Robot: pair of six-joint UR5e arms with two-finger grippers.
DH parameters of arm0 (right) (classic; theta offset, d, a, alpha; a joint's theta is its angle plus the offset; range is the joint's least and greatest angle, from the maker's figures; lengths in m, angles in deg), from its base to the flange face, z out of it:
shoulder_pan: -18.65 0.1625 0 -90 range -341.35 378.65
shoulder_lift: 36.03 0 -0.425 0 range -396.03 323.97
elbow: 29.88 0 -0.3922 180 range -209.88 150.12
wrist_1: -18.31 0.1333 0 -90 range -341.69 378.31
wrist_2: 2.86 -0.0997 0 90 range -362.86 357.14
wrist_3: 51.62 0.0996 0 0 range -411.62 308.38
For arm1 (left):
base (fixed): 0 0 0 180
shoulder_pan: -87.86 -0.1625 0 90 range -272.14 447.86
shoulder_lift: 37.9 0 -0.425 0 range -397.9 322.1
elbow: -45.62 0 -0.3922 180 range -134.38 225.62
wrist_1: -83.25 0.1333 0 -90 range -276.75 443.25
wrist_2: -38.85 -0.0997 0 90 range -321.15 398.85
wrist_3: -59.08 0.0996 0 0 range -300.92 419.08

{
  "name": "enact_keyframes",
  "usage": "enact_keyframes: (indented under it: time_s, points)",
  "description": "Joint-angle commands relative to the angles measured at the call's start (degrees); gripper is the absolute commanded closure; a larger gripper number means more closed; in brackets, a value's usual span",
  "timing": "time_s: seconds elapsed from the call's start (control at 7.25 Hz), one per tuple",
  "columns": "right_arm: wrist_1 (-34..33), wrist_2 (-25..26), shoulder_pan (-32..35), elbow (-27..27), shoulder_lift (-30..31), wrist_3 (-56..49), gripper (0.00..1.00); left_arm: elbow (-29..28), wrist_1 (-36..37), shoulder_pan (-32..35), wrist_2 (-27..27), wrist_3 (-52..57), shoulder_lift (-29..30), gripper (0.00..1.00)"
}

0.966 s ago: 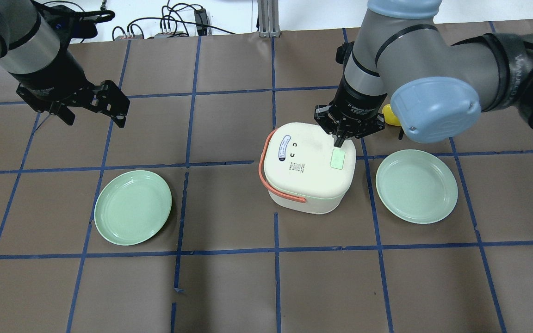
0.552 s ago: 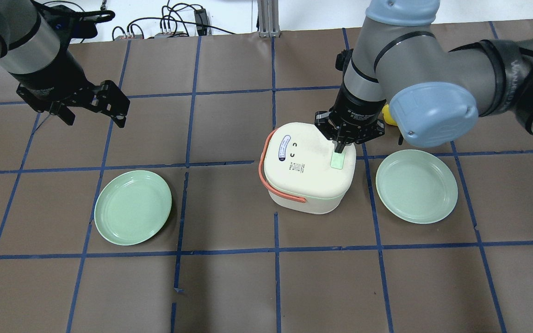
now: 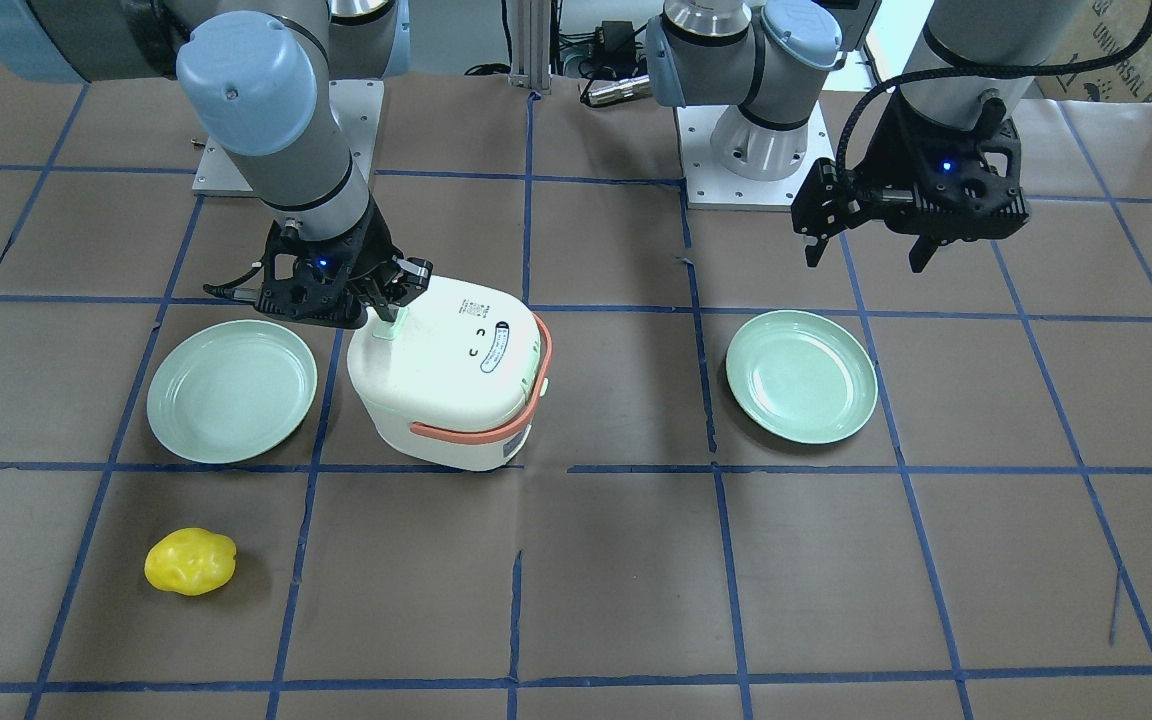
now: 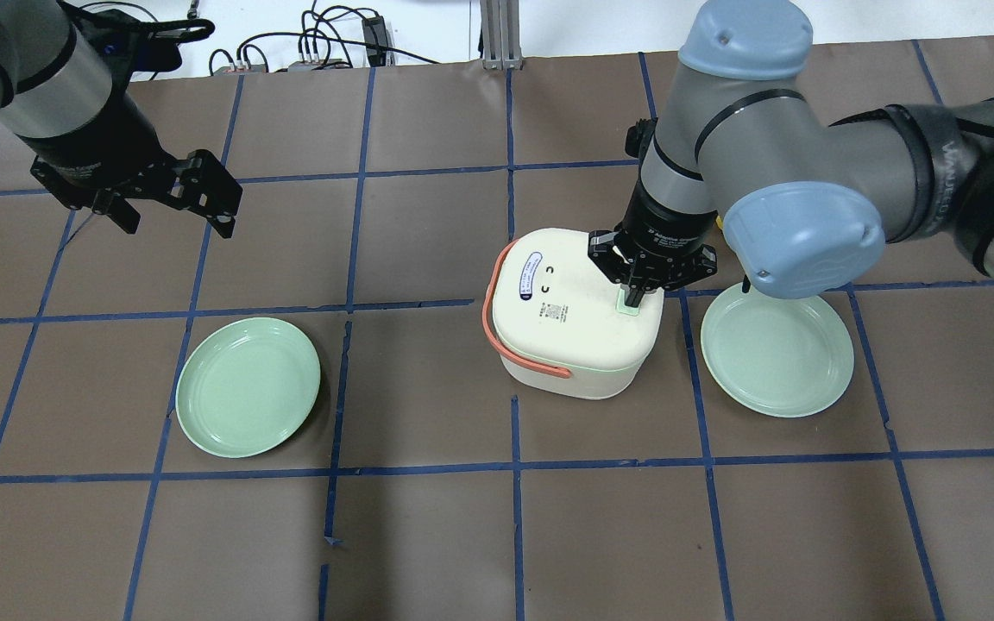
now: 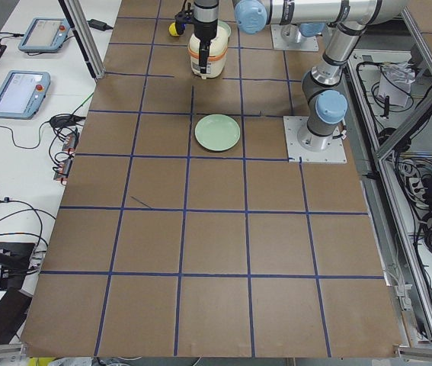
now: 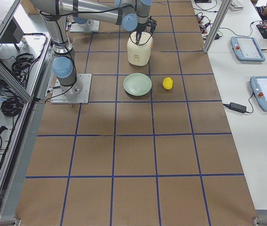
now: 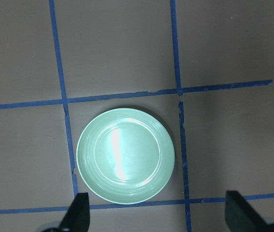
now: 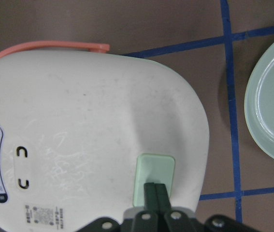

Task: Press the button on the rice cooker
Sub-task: 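Press the green lid button down with the closed right gripper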

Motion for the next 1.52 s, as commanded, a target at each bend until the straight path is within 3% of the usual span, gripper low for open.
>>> enact_keyframes:
  time_s: [0.0,1.38]
  points:
    - [-0.25,0.01,0.03,-0.47,0.02,-0.07,0.86,0.0,0.0,0.0,0.0,-0.04,-0.09,0.0]
    - [0.44,0.27,0.03,0.4,0.02,0.54,0.83,0.0,0.0,0.0,0.0,-0.04,0.0,0.0]
